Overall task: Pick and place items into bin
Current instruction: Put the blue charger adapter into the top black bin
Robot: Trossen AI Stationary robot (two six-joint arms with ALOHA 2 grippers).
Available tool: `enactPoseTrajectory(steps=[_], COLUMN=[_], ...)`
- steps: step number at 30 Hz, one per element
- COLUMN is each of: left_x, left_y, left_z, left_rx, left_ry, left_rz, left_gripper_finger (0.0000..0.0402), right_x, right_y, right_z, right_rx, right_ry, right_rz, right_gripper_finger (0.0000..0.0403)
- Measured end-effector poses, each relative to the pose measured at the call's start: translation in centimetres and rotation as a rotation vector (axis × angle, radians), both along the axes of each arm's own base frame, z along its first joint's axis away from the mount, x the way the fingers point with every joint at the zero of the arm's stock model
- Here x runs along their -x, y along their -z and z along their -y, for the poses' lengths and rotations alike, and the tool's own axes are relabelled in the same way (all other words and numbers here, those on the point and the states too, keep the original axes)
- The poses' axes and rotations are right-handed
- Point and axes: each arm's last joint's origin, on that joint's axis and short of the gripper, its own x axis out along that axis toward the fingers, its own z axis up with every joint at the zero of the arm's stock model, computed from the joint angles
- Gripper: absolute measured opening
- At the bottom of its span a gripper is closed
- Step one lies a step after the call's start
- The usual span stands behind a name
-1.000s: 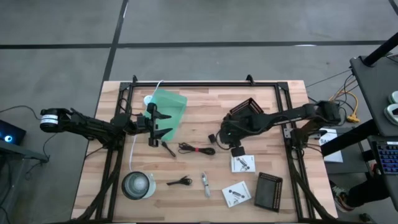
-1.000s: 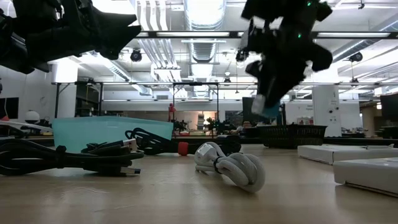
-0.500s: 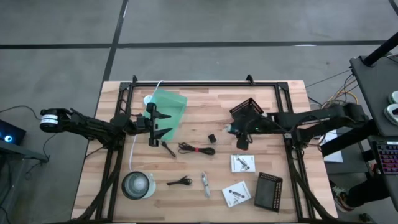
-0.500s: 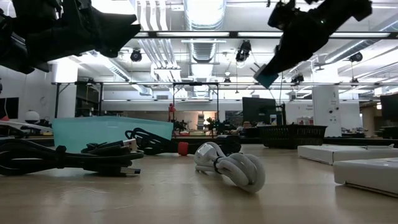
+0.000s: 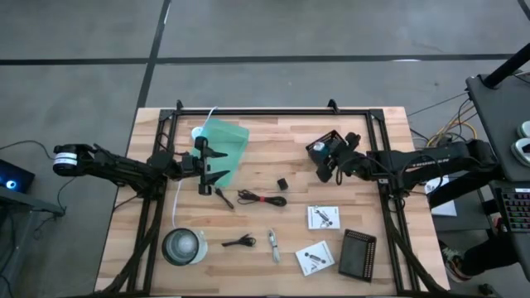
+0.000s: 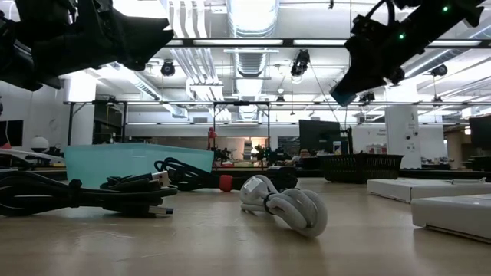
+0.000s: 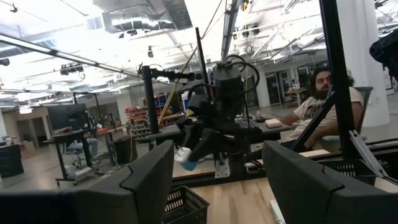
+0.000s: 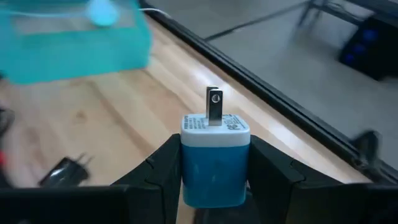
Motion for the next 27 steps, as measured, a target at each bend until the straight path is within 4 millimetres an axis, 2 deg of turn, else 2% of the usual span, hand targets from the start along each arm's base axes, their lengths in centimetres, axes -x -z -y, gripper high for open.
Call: enactPoseTrajectory(steps=[9,17,27], left_x=[0.0,0.0,0.0], left_y=[0.0,0.0,0.0], left_z=[0.0,0.0,0.0], left_rx=[0.000,0.000,0.000], left_ry=[0.000,-0.001,-0.001], left_rz=[0.000,0.000,0.000], left_gripper_finger=[0.0228,0.0228,0.0228], right_x=[1.5,1.6,2.5], right_y=[1.2,1.5,1.9], right_z=[1.1,2.0,4.2], right_rx=[-0.070,-0.201,-0.291], right_ry=[0.169,0.122,0.141], right_rz=[-0.075,-0.094,-0.156], right_gripper_finger=[0.0132,0.0132,0.0132])
